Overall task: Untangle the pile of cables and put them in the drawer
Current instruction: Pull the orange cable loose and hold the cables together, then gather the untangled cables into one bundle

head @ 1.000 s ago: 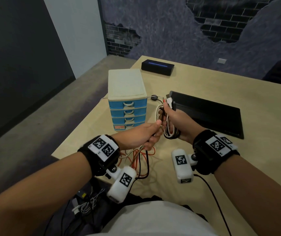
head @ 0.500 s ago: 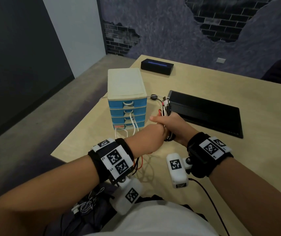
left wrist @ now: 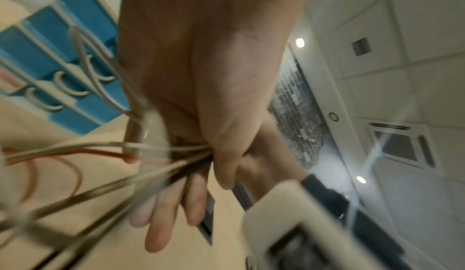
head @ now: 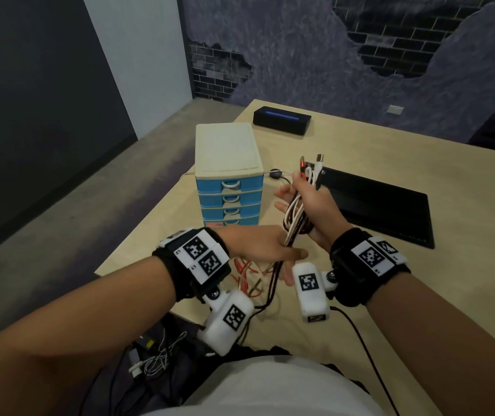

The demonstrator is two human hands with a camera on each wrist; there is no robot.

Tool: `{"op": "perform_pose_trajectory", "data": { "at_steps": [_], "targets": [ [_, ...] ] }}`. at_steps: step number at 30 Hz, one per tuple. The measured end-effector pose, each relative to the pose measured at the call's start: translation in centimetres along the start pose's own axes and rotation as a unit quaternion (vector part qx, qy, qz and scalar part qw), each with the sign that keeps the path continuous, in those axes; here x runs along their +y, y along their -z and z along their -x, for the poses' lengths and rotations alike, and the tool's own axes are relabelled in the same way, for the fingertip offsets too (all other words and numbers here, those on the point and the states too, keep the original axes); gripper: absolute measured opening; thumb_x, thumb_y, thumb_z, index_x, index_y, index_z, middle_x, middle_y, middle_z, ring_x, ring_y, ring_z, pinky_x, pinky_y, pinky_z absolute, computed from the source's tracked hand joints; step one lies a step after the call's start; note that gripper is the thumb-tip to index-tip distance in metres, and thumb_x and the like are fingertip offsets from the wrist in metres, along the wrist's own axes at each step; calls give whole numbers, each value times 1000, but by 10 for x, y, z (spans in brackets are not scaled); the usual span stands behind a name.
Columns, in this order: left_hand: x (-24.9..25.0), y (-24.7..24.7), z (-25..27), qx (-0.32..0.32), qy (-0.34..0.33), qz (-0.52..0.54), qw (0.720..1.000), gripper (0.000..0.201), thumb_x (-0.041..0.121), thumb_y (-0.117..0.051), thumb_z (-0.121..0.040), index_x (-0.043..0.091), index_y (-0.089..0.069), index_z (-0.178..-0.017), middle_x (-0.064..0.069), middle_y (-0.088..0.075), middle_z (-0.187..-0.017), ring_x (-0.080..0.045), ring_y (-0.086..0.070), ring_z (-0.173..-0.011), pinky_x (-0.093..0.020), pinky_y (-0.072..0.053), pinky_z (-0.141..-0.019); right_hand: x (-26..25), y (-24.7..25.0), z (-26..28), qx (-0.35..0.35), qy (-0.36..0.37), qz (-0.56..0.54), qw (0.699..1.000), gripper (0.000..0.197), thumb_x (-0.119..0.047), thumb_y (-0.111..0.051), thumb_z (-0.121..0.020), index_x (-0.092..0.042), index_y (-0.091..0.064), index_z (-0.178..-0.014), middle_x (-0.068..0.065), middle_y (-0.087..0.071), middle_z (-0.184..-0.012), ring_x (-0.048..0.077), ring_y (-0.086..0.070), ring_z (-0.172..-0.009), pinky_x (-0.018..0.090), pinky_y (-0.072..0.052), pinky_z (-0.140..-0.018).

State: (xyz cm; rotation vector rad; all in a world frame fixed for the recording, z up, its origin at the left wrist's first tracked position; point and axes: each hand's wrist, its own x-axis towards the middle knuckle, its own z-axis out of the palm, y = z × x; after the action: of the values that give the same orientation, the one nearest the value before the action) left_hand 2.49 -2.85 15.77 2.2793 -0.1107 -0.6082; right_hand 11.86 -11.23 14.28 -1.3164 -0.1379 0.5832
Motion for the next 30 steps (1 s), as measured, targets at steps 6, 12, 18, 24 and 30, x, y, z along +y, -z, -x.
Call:
{"op": "perform_pose_trajectory", "data": {
  "at_steps": [6, 12, 18, 24, 30],
  "targets": [
    [-30, -15, -12, 75, 11, 3, 997, 52, 38, -50, -96, 22, -42, -48, 8, -41, -45, -10, -33, -45, -23, -32, -50, -17, -15, 9, 14, -14, -197, 980, 37, -31, -46, -103, -11, -51, -72, 4, -60, -65, 20, -68, -70, 38, -58, -76],
    [-90, -39, -17, 30, 44, 34, 998, 67, 75, -47, -75, 12, -73, -77, -14, -71, -90, -31, -67, -80, -44, -55, -82, -33, -9, 6, 67, 38, -173, 982, 38, -38, -50, -100, -19, -42, -68, -7, -37, -47, 6, -35, -37, 20, -34, -38],
    [-97, -31, -12, 49, 19, -28, 998, 37, 36, -61, -90, 2, -64, -80, -17, -64, -83, -29, -58, -73, -40, -49, -75, -29, -13, 8, 91, 86, -107, 986, 36, -34, -51, -100, -16, -40, -70, -5, -37, -46, 9, -37, -36, 23, -36, -39],
    [-116, -28, -4, 23, 43, -126, 991, 19, 25, -64, -89, 7, -69, -89, 5, -61, -75, -3, -48, -62, -10, -33, -58, -33, -9, 6, 106, 97, -130, 981, 31, -31, -53, -99, -17, -43, -73, -4, -38, -48, 10, -38, -39, 25, -37, -45],
    [-136, -21, -8, 14, 78, -151, 985, 28, 32, -67, -87, 5, -69, -92, -12, -68, -87, -24, -61, -80, -25, -41, -72, -25, -13, 4, 100, 99, -69, 988, 33, -34, -53, -99, -16, -42, -74, -5, -39, -47, 11, -40, -38, 26, -40, -44]
  ]
}}
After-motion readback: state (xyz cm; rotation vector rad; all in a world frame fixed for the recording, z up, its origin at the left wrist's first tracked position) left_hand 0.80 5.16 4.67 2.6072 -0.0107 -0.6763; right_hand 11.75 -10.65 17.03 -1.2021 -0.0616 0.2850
